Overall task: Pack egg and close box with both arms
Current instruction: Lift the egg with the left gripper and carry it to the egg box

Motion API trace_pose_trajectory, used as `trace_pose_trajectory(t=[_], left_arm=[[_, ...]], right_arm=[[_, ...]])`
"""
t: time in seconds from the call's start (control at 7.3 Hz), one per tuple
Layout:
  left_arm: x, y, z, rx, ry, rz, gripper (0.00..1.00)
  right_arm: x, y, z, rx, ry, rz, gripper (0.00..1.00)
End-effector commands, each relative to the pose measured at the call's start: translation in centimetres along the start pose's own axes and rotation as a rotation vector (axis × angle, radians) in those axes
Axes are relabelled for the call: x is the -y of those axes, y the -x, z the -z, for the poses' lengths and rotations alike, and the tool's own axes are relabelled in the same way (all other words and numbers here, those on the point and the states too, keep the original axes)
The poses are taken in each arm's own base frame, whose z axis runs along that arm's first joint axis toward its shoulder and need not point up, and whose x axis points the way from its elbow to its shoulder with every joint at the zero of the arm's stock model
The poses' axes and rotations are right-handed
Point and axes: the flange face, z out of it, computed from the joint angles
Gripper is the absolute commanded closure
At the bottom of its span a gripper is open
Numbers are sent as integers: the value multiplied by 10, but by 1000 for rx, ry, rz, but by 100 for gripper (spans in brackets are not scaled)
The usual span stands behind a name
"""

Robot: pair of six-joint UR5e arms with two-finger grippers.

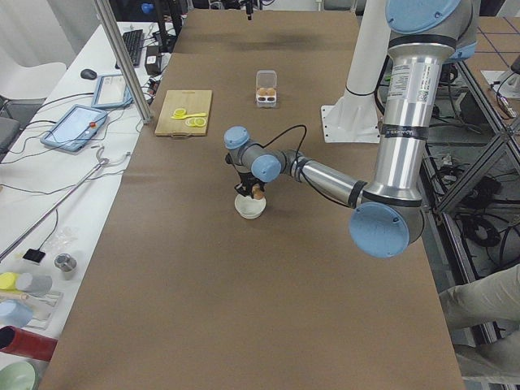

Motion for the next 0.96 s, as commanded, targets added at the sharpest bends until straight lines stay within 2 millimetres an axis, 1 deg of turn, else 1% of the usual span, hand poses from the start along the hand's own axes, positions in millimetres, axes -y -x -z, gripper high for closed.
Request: trace_pose_trajectory(t=[0.0,0.14,0.27,0.55,0.69,0.82], left_arm=[[42,-10,32,-11,-41,47,62],[72,-22,46,-14,-73,95,62],[100,-37,58,-76,-104,147,62],[149,-69,89,-135,-163,229,62],[176,-97,95,-163,-175,265,62],[197,-126,90,-191,-171,263,62]], right_arm=[[-2,-2,-2,1,4,-3,0],[-5,-4,-3,2,7,-6,0],[-6,-5,-4,4,9,-10,0],[-7,-6,-5,3,12,-12,0],[-8,-6,-5,5,13,-13,0],[-8,-7,-6,3,14,-13,0]])
